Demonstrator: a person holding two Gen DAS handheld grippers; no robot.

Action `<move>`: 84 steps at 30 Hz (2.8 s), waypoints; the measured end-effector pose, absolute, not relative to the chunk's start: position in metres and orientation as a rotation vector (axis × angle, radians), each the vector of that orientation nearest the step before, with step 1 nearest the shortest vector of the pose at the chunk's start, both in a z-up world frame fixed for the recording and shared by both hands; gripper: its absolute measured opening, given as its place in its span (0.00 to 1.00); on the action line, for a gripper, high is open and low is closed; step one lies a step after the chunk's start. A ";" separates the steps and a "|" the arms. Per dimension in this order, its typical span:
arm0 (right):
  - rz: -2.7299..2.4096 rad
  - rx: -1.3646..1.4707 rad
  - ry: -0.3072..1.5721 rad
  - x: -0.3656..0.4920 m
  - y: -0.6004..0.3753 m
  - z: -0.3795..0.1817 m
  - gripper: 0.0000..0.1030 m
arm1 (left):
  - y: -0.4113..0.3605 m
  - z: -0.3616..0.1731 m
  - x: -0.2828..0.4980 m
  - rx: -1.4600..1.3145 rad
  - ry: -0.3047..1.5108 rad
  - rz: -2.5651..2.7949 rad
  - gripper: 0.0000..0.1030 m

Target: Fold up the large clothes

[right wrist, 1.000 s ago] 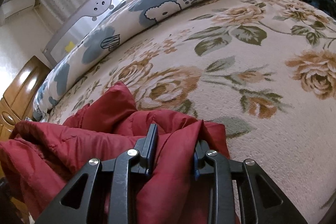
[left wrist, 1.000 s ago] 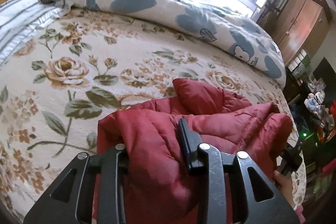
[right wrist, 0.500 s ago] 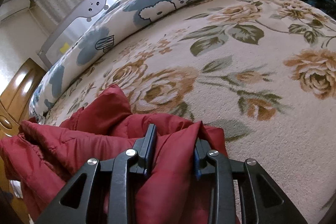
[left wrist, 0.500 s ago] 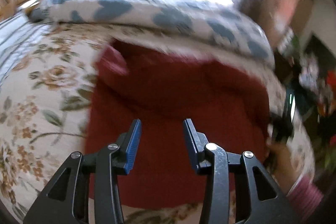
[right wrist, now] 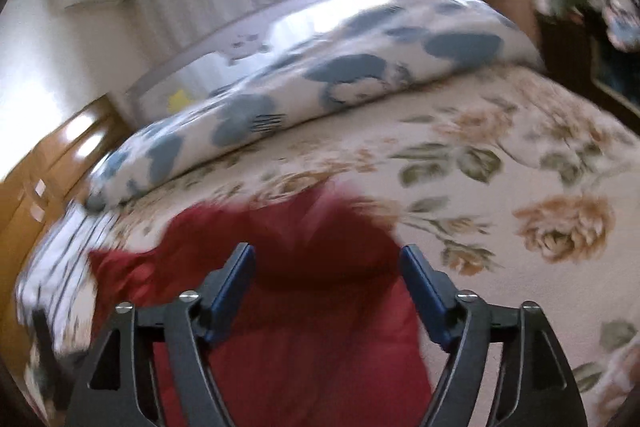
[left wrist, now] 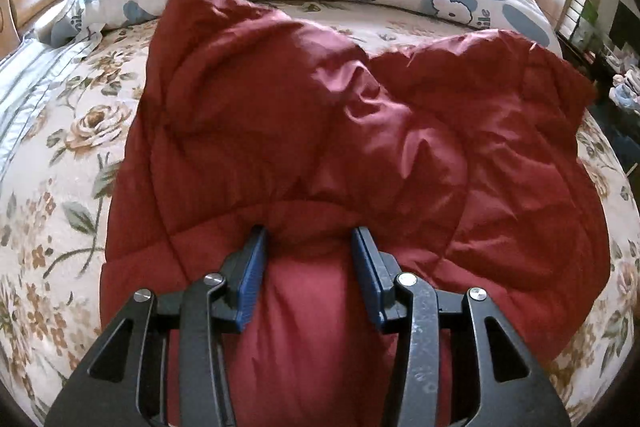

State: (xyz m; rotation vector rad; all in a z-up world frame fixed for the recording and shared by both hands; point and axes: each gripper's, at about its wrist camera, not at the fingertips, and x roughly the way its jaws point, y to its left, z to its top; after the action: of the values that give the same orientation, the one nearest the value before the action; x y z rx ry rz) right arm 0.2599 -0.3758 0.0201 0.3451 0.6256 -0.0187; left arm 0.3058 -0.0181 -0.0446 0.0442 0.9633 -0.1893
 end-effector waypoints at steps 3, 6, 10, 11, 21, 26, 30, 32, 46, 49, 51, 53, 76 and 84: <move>0.114 0.256 0.731 0.269 -0.343 0.006 0.82 | -0.017 -0.043 0.309 0.051 0.956 -0.182 0.42; 0.144 0.170 0.835 0.288 -0.319 -0.022 0.82 | -0.008 -0.041 0.316 0.049 0.958 -0.171 0.42; 0.099 0.190 0.935 0.317 -0.323 -0.061 0.84 | 0.001 -0.046 0.330 0.055 0.967 -0.145 0.42; 0.082 0.207 0.931 0.322 -0.328 -0.065 0.86 | 0.002 -0.048 0.334 0.060 0.967 -0.129 0.44; 0.020 0.322 0.962 0.343 -0.347 -0.082 0.89 | 0.013 -0.067 0.369 0.024 1.010 -0.048 0.49; 0.021 0.326 0.950 0.340 -0.348 -0.083 0.89 | 0.019 -0.060 0.361 0.000 1.000 -0.075 0.49; 0.023 0.327 0.946 0.340 -0.350 -0.084 0.89 | 0.027 -0.042 0.342 -0.030 0.981 -0.112 0.49; 0.025 0.331 0.945 0.341 -0.350 -0.084 0.89 | 0.031 -0.034 0.332 -0.047 0.969 -0.130 0.49; 0.012 0.350 0.909 0.310 -0.358 -0.047 0.90 | 0.086 -0.031 0.299 -0.214 0.956 -0.117 0.49; 0.029 0.349 0.893 0.294 -0.365 -0.038 0.91 | 0.099 -0.036 0.297 -0.253 0.958 -0.116 0.50; 0.037 0.355 0.890 0.284 -0.372 -0.037 0.91 | 0.106 -0.041 0.297 -0.283 0.968 -0.119 0.50; 0.035 0.380 0.895 0.276 -0.383 -0.038 0.91 | 0.113 -0.044 0.296 -0.322 0.970 -0.132 0.53; 0.160 0.785 1.009 0.279 -0.434 -0.109 0.91 | 0.119 -0.077 0.333 -0.515 1.074 -0.251 0.81; 0.208 0.815 1.034 0.293 -0.420 -0.117 0.91 | 0.099 -0.085 0.348 -0.516 1.118 -0.293 0.83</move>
State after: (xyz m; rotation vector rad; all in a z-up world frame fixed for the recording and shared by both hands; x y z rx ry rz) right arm 0.2926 -0.4198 -0.1165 0.8148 1.0339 0.2083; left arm 0.3482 0.0992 -0.0854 -0.5163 1.1182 -0.2930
